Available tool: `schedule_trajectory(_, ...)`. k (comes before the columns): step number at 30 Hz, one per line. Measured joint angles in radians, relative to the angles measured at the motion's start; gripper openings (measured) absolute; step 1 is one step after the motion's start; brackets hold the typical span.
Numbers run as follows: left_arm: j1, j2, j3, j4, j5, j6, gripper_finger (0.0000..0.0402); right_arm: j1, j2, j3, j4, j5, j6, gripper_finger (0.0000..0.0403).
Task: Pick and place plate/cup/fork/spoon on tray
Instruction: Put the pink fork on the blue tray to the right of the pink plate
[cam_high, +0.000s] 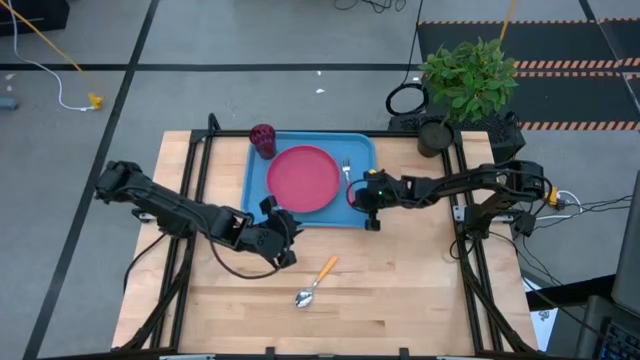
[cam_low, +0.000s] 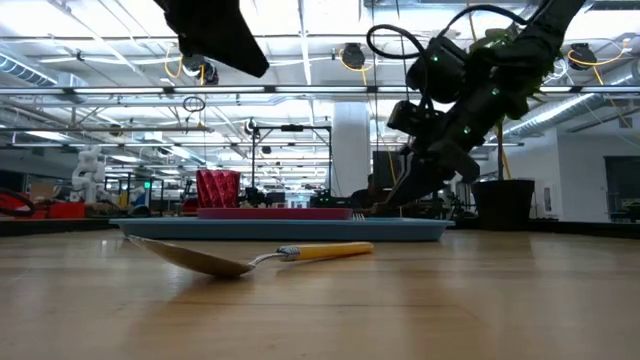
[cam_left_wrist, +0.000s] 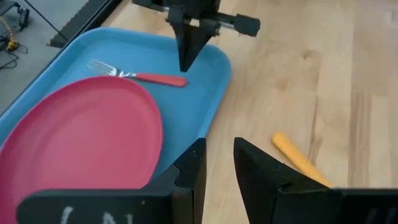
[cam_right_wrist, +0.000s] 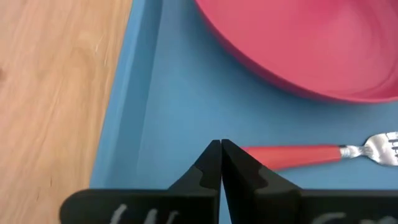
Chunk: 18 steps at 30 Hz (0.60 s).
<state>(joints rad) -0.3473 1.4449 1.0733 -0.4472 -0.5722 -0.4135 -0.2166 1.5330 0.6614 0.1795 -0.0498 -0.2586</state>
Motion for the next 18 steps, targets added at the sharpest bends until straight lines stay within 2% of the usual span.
schedule_trajectory(10,0.000,0.011,0.001,0.084,-0.004,-0.015,0.0085,-0.047,0.000,-0.095,0.184,-0.004,-0.025,0.0000)
schedule_trajectory(18,0.008,0.011,0.001,0.194,-0.005,0.039,0.0085,-0.055,0.009,-0.098,0.180,-0.007,0.030,0.0000)
